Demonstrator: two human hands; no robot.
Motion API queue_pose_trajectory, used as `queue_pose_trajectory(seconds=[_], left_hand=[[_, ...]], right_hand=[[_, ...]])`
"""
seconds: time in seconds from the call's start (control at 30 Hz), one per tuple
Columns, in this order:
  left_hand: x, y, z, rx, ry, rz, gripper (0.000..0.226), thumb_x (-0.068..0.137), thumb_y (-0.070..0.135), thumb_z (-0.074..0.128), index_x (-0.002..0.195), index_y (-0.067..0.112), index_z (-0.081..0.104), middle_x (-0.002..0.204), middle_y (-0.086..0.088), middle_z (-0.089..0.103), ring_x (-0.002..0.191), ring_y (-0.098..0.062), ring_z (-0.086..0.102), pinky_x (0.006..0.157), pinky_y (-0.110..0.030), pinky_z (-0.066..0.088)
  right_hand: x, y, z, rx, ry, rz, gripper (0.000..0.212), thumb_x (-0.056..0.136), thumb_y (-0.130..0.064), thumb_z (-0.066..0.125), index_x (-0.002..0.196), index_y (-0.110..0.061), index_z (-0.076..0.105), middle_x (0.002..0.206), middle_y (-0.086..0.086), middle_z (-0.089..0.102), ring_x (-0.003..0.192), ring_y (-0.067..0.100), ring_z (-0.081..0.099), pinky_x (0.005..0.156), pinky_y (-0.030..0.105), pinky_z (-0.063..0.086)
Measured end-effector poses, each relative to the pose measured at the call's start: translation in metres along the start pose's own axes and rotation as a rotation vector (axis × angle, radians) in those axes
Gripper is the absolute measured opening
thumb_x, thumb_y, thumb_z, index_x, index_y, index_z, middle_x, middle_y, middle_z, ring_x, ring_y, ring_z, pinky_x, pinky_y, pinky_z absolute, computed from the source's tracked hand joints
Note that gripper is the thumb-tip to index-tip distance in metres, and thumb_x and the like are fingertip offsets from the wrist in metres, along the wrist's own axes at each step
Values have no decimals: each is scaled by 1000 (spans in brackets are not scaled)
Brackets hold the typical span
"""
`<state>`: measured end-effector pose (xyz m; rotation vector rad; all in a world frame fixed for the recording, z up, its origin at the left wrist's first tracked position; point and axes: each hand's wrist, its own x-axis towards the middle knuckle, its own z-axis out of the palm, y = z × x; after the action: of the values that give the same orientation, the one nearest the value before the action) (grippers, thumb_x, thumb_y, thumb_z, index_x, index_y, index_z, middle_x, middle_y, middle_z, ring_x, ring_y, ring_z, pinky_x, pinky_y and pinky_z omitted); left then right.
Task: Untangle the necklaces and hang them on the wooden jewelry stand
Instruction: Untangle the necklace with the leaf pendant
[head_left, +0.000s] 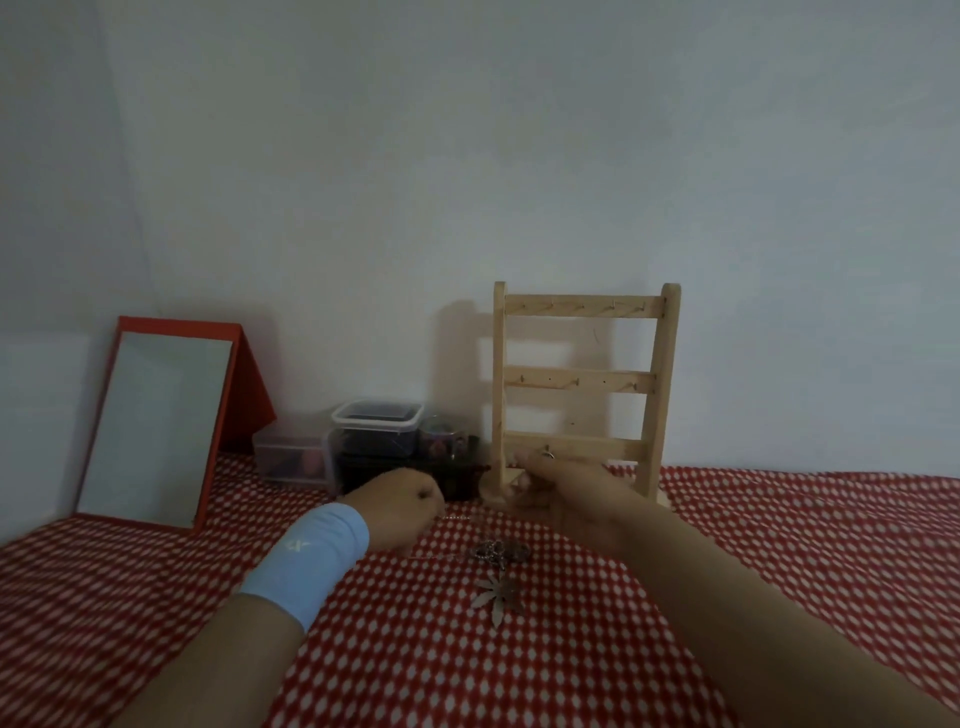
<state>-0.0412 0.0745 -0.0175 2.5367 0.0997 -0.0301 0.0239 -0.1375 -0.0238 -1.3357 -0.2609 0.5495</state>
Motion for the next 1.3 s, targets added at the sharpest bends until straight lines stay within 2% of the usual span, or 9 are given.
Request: queue_pose_trajectory(seconds=[0.3,0.4,0.53,0.7,0.83,1.0,1.13,1.2,1.3], left_hand=[[3,-43,10,-18,118,-97,28,96,23,45,89,11,69,88,-2,69,82,-15,63,75,-27,47],[6,-47,13,-18,130,-83,25,97,15,43,87,22,65,86,7,62,83,-12,59,78,-24,45],[11,-54,15,-44,161,-45,37,92,3,42,80,30,63,91,7,62,89,-13,60,85,-25,48],[21,-47,12,157,114,-7,32,95,15,48,106,29,75,129,6,60,118,-16,56,109,-28,40],[30,-17,13,-26,68,148,31,98,20,49,123,25,67,129,9,61,118,-10,56,109,-30,40],[42,5,22,-107,18,217,20,92,21,59,107,25,70,111,5,69,103,-11,63,100,-34,48],[40,-5,28,-282,172,212,21,99,11,44,104,32,45,88,-4,67,67,-19,66,67,-31,58],[39,-12,30,-285,183,224,23,100,7,39,95,28,47,80,-3,62,66,-17,59,69,-35,57],[42,-18,32,-151,163,227,41,98,2,39,76,24,65,82,10,64,78,-3,59,86,-30,52]], right_hand=[[15,23,30,-336,162,-93,4,104,-9,53,106,-9,56,81,11,60,50,14,44,44,26,40],[22,24,27,-582,161,-151,20,102,-3,50,95,-7,69,95,14,69,57,12,50,53,28,47],[29,20,26,-777,143,-165,30,96,-2,54,83,-19,75,105,2,73,102,16,65,102,39,53],[28,0,28,-779,52,-174,30,96,1,56,88,-17,78,92,0,75,81,7,67,79,20,58],[26,-19,33,-739,40,-321,27,96,8,56,105,-4,79,83,-9,73,54,-6,57,54,9,45],[26,-35,26,-735,56,-409,28,93,8,59,99,-8,81,70,-16,72,56,-5,57,57,10,45],[29,-29,15,-927,148,-414,29,94,2,61,88,-17,82,89,-12,75,84,-3,68,77,8,53],[29,-22,13,-1082,139,-357,33,96,-1,58,89,-23,82,85,-16,71,71,-9,64,65,7,51],[29,-14,14,-1273,66,-261,34,97,-4,56,96,-27,81,114,-12,72,85,-6,61,85,13,52]])
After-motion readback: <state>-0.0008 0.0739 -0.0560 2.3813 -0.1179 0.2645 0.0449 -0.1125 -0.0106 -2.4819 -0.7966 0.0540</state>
